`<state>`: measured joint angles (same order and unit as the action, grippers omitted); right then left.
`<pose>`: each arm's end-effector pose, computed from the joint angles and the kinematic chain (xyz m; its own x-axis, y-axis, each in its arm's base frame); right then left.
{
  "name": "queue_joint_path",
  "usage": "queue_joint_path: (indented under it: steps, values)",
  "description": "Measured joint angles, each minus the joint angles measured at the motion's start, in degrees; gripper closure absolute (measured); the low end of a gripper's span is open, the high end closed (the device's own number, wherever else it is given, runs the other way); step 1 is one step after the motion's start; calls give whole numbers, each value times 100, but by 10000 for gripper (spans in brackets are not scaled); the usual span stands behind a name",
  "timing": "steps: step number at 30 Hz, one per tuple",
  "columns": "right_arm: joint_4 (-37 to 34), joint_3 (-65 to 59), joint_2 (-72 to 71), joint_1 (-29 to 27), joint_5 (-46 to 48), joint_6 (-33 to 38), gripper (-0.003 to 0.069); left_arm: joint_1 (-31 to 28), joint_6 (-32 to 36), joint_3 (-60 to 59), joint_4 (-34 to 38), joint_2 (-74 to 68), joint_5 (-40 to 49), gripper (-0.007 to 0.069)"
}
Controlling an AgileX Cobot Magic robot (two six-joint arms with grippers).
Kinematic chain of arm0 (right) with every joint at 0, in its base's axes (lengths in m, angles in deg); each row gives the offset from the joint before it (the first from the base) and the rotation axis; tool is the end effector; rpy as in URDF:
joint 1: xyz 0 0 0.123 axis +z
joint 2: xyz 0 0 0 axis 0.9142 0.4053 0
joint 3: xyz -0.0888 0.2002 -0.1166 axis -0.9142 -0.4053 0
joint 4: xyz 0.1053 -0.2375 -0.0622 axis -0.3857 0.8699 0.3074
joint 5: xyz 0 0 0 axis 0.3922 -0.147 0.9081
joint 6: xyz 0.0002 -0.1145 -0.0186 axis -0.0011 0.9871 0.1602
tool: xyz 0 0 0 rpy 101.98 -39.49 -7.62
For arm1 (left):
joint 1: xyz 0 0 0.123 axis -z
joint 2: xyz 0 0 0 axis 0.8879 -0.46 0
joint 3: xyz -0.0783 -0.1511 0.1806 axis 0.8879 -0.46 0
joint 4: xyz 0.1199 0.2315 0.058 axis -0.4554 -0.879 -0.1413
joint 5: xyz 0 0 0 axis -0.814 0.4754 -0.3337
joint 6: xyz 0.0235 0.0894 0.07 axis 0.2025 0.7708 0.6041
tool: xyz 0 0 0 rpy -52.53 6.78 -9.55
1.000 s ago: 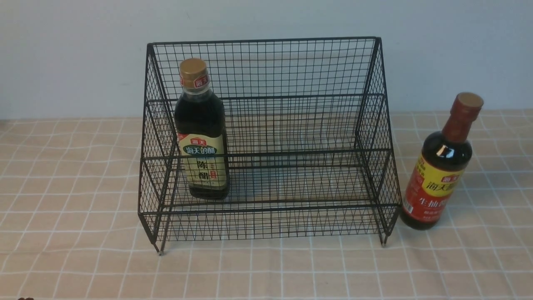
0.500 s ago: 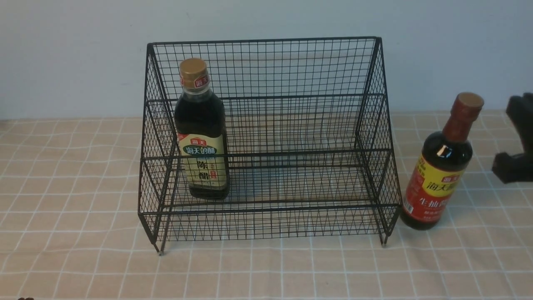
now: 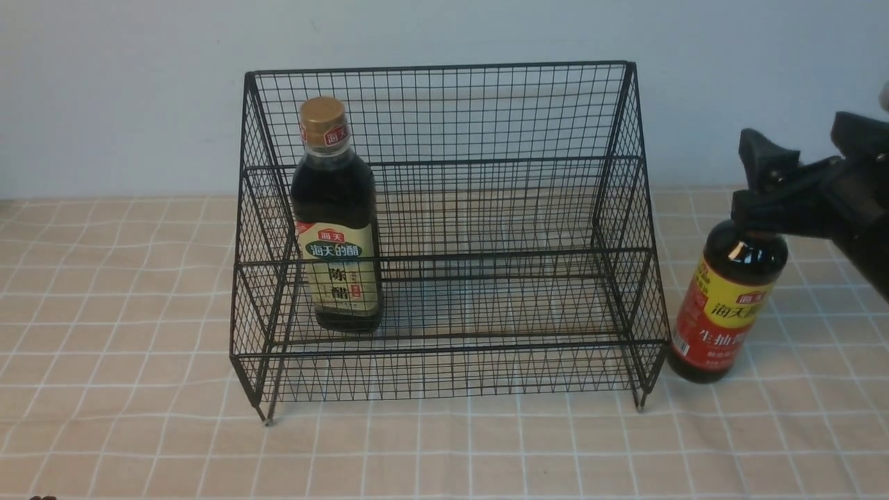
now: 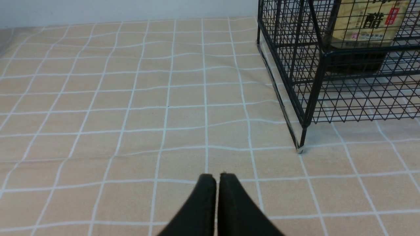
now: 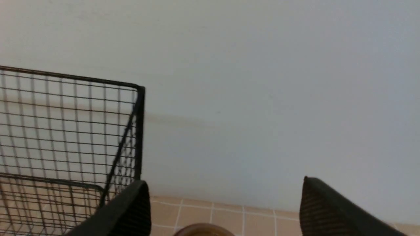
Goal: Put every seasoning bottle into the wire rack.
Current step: Use the right arm to grab the condiment bottle closest to it, then use the right arm to put the condiment bottle back on the shelf
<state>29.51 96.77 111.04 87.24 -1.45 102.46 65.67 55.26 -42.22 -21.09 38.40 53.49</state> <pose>0.3057 0.0808 0.2211 -0.2016 -0.0646 -0.9773 -0.0670 0.9964 -0.0520 0.1286 -0.0057 0.1635 -0.3079 0.0133 -0.9513 0.0437 0.9990 -0.0001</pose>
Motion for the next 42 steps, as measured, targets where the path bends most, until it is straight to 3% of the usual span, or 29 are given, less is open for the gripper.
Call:
queue_joint_path:
  steps: [9,11,14,16,24,32,42]
  values:
    - [-231,0,707,0,-6,6,113,0,0,0,0,0,0,631]
    - [-231,0,743,0,-22,54,172,0,0,0,0,0,0,631]
    - [-254,0,719,2,-118,213,351,0,0,0,0,0,0,631]
    - [-313,0,591,28,-28,331,389,0,0,0,0,0,0,631]
    - [-435,142,-301,24,242,875,389,0,0,0,0,0,-6,631]
    - [-396,1312,-833,24,1170,1030,389,0,0,0,5,0,-6,631]
    - [-226,2741,-638,40,2437,258,389,0,0,0,16,0,-6,631]
